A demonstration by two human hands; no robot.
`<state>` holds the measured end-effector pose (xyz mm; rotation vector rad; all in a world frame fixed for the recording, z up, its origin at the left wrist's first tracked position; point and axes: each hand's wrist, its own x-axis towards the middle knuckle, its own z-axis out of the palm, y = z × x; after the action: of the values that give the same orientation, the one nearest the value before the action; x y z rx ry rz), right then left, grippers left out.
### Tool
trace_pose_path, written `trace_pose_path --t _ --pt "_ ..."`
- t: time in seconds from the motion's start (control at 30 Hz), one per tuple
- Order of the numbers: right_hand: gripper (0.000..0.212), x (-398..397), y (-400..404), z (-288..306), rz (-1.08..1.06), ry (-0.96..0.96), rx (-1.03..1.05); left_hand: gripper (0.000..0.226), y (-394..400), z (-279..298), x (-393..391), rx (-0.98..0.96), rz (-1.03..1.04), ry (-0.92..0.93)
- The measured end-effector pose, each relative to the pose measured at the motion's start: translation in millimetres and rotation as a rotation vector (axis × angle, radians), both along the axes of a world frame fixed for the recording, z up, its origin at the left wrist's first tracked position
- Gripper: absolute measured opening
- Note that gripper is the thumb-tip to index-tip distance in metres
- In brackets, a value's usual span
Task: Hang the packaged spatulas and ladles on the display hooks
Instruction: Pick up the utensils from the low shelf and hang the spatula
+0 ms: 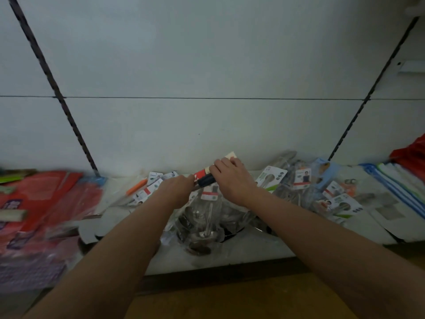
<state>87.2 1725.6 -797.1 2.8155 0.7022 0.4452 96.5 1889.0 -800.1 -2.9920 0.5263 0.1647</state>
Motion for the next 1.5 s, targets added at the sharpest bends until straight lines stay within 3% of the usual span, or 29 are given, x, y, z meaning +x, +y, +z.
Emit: trace_pose_path --t 0.13,0.23,0.33,0.43,0.53,0.63,0.77,0.9,1.0,1.13,1.37,1.5 --pt "0.040 -4.3 20.9 6.7 0.220 -0.156 0.161 0.042 2.1 12.5 1.1 -0.167 0.059 -0.011" --pt "0.033 -12.8 43.9 17.4 0.239 -0.171 0.276 0.037 6.9 25.3 -1.4 -0.209 0.079 -0.001" --pt "0.017 -17.7 53.0 30.0 0.129 0.035 0.363 0.041 14.0 35.9 -5.0 -0.368 0.133 -0.055" --pt "0.031 -18.9 54.0 30.5 -0.025 0.413 0.315 0.036 21.4 49.9 -7.5 -0.592 0.222 -0.153" --pt "0.052 -23.5 62.8 31.9 -0.053 0.621 0.400 0.032 25.3 66.2 -9.2 -0.854 0.293 -0.216" --pt "0.064 -23.2 77.9 40.7 -0.109 0.697 0.566 0.027 23.7 80.0 -12.8 -1.027 0.291 -0.251" --pt "0.049 -18.8 95.5 44.5 -0.203 0.681 0.740 0.025 17.8 92.1 -20.8 -1.206 0.311 -0.255" --pt "0.025 -17.2 98.1 53.1 -0.271 0.642 0.983 0.017 11.3 97.7 -30.6 -1.275 0.351 -0.256" --pt "0.029 -24.9 100.2 65.9 -0.253 0.585 0.849 0.019 6.0 100.0 -38.9 -1.303 0.346 -0.255" --pt "0.029 -37.3 99.0 83.4 -0.241 0.519 0.923 0.020 4.0 107.3 -49.3 -1.278 0.292 -0.262" --pt "0.026 -65.2 95.6 119.7 -0.207 0.636 1.205 0.018 22.5 140.3 -73.9 -1.249 0.138 -0.225" --pt "0.021 -90.0 98.6 147.0 -0.167 0.709 1.242 0.020 26.8 158.4 -91.9 -1.247 0.122 -0.256"
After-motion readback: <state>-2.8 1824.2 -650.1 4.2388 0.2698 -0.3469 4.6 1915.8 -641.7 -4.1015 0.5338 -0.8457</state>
